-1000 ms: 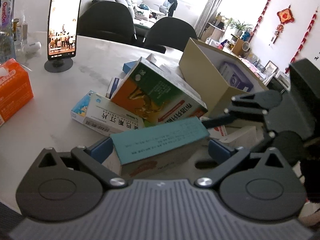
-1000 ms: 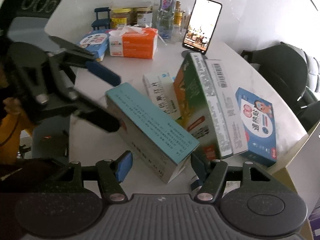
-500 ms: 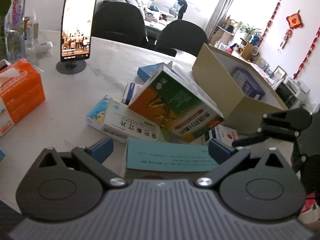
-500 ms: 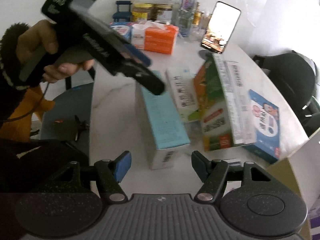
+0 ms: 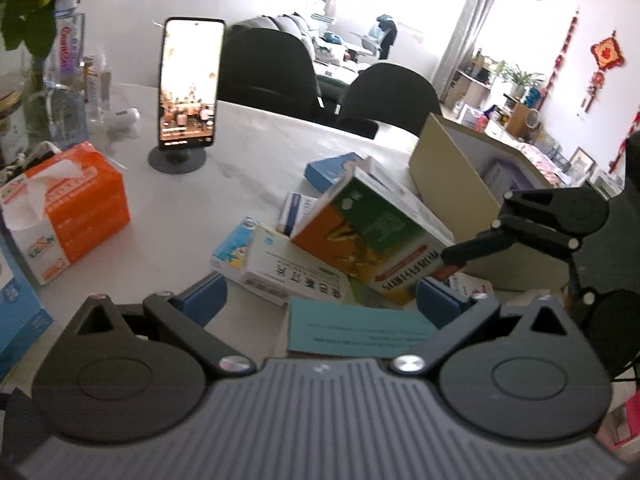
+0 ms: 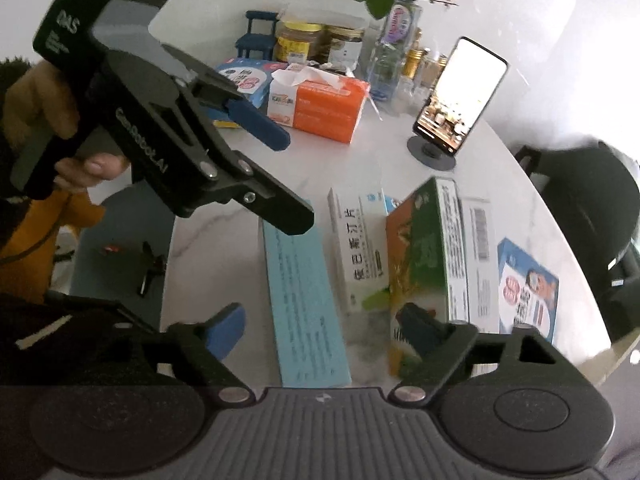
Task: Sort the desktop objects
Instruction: 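Close the right gripper around the teal box's narrow end, then lift the teal box with the right gripper and carry it over the beige box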
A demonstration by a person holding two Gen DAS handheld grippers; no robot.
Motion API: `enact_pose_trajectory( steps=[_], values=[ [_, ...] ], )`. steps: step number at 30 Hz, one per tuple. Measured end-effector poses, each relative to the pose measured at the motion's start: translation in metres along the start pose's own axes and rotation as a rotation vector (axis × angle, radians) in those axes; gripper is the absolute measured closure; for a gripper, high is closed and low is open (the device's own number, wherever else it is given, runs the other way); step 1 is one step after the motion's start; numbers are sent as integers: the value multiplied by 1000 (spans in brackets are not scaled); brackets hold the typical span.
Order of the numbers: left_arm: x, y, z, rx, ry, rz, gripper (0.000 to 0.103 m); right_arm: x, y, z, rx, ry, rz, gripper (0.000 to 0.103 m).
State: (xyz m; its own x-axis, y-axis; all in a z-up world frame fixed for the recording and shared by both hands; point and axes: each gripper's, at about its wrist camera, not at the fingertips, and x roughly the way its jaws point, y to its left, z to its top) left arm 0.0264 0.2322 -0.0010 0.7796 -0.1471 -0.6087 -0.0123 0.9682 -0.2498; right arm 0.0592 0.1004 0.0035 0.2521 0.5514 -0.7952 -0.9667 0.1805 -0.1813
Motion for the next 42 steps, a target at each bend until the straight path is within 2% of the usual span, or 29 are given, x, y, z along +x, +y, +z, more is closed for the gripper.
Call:
enact_pose_trajectory(
  steps=[8, 15, 21, 25, 29, 42],
  values=[
    [-4, 10, -3, -29, -3, 33, 0, 26, 4, 14, -67, 70, 61, 11],
    [-7, 18, -5, -53, -7, 60, 0, 49, 2, 22, -141, 157, 53, 18],
    [-6, 23, -8, -66, 5, 75, 0, 63, -1, 25, -118, 181, 99, 35],
    [-5, 26, -8, -71, 7, 77, 0, 66, 2, 25, -108, 187, 134, 52],
    [-5, 28, -7, -73, 4, 73, 0, 67, 4, 27, -81, 192, 153, 59],
    [-9, 34, -7, -91, -8, 68, 0, 55, 5, 26, 8, 201, 217, 62]
  ],
)
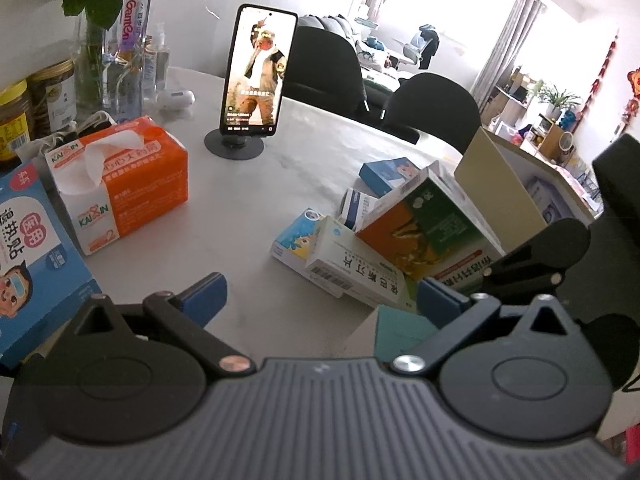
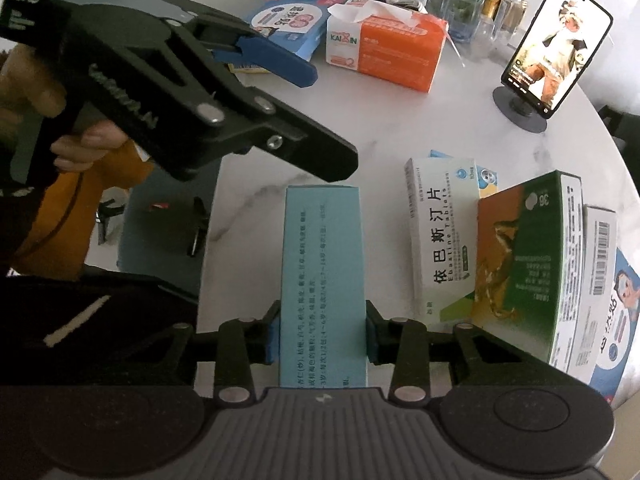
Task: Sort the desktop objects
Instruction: 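Lift the teal box with the right gripper and carry it over the beige box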
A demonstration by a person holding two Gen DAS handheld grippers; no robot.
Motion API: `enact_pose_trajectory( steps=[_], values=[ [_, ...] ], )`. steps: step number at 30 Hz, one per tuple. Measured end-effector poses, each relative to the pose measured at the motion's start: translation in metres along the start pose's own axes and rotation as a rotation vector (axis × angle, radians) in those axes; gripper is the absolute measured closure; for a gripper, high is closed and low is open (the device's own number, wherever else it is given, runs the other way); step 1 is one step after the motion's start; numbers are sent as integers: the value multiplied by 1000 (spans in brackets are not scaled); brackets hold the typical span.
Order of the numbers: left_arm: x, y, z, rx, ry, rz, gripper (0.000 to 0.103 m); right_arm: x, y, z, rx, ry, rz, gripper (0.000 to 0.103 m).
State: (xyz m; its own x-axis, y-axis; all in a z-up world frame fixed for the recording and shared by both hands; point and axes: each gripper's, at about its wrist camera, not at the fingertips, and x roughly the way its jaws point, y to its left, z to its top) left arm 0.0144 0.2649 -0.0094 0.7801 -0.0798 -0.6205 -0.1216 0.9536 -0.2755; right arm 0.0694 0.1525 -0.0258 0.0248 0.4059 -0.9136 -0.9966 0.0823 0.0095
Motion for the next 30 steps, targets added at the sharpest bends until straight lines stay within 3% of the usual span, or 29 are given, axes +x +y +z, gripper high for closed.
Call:
enact_pose_trajectory(
  steps=[11, 30],
  values=[
    [0, 1, 5, -14, -21, -42, 0, -47, -34, -13, 158, -93, 15, 62],
    [14, -19, 10, 19, -4, -112, 0, -142, -82, -49, 391, -267, -76, 62]
  ],
)
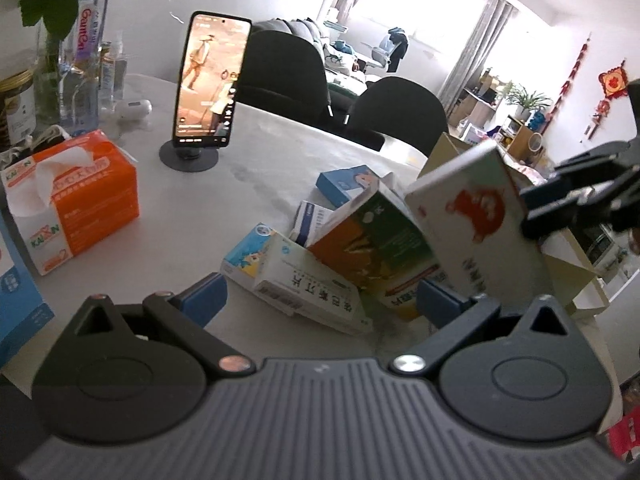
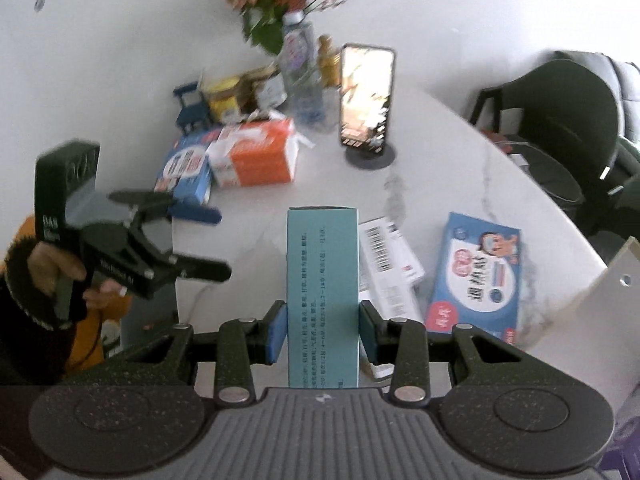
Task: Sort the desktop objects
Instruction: 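Lift the teal box with the right gripper and carry it over the beige box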
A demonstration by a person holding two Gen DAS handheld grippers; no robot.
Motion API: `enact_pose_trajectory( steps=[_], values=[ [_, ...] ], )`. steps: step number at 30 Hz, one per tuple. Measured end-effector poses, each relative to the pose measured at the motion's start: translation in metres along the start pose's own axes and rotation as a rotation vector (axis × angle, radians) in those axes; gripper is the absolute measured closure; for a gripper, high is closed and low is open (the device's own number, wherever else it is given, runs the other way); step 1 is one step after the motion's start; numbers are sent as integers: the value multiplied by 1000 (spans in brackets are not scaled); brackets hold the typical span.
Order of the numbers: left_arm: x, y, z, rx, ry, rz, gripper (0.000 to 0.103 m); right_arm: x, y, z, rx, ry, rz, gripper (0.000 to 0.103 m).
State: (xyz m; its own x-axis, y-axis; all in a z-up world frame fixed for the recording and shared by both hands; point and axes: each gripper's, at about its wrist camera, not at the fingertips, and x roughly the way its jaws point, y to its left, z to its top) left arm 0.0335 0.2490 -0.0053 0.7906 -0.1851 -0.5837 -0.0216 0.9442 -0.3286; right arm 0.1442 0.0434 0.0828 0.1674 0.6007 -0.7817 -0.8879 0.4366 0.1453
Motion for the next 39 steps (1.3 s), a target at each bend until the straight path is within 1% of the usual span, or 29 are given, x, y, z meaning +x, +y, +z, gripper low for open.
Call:
enact_pose_trajectory(
  steps=[6, 17, 22, 28, 31, 35, 39],
  values=[
    [6, -8, 1, 11, 12, -23, 0, -31, -24, 2, 84, -59, -35, 62],
    [17, -24, 3, 35, 34, -60, 0, -64, -64, -9, 203, -101, -132, 62],
    [21, -29, 3, 41, 42, -69, 0, -69, -82, -15, 262, -103, -151, 62],
    [24, -33, 3, 48, 49, -74, 0, -76, -101, -22, 341, -123, -129, 63],
    [26, -34, 4, 49, 53, -74, 0, -80, -109, -25, 369, -136, -132, 63],
    [29, -37, 5, 56, 60, -76, 0, -87, -119, -27, 394, -158, -154, 63],
    [33, -40, 5, 59, 70, -82, 0, -93, -135, -33, 438, -177, -202, 63]
  ],
)
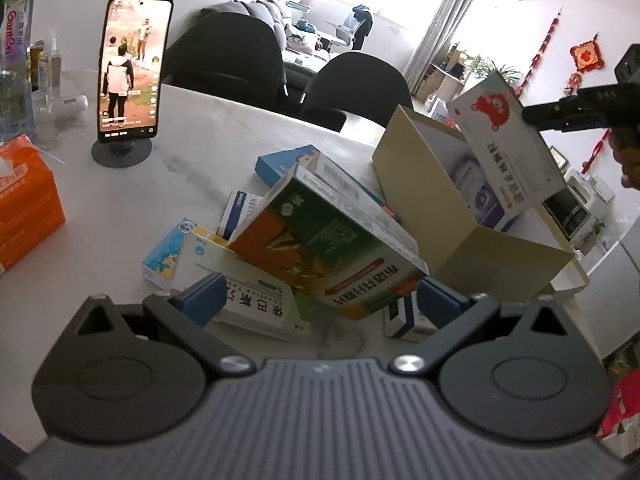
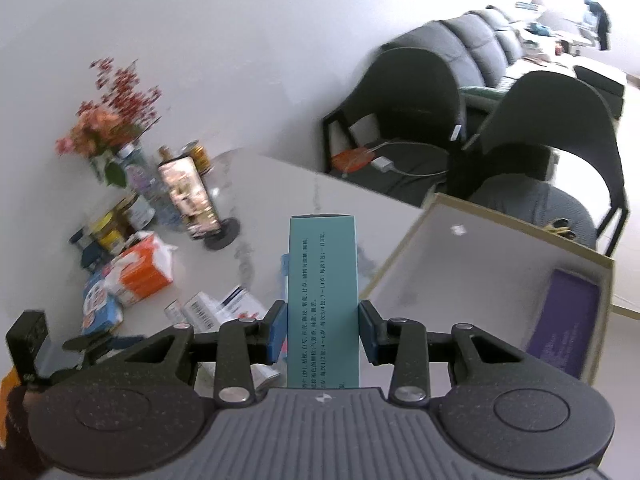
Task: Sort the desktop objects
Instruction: 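Lift the teal box with the right gripper and carry it over the beige box, then lower the teal box into the beige box and open the right gripper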
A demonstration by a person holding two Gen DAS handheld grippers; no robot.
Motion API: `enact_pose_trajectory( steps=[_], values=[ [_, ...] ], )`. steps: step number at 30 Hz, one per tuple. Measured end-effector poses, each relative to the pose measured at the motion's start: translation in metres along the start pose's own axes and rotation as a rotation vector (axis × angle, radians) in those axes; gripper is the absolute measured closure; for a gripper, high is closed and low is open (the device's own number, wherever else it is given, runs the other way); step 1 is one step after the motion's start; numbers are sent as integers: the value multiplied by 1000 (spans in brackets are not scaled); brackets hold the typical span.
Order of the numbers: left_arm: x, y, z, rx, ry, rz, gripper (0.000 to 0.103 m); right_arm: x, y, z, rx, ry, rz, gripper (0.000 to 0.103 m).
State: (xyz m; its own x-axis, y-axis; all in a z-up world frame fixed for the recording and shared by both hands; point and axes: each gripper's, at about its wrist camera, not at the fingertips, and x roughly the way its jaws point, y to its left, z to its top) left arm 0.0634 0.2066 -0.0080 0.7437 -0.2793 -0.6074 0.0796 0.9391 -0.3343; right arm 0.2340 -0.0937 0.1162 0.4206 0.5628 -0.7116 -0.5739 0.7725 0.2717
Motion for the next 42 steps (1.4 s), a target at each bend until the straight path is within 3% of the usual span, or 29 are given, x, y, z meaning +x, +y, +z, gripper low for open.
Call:
enact_pose_trajectory(
  steps=[9, 24, 36, 37, 38, 40, 42],
  values=[
    [7, -6, 4, 12, 13, -5, 0, 17, -46, -3, 98, -9, -172, 62],
    [14, -17, 4, 25, 35, -4, 0, 107, -79, -8, 176, 39, -434, 62],
    [14, -15, 2, 19, 44, 7, 0, 150, -77, -13, 44, 47, -690, 62],
    [14, -15, 2, 18, 45, 7, 0, 152, -76, -14, 17, 47, -722, 71],
    [14, -15, 2, 18, 46, 6, 0, 154, -75, -15, -17, 49, -758, 88],
    [14, -15, 1, 17, 46, 4, 0, 159, -73, -18, -81, 51, -835, 86],
    [14, -15, 1, 17, 46, 3, 0, 161, -72, -20, -114, 55, -856, 85]
  ],
)
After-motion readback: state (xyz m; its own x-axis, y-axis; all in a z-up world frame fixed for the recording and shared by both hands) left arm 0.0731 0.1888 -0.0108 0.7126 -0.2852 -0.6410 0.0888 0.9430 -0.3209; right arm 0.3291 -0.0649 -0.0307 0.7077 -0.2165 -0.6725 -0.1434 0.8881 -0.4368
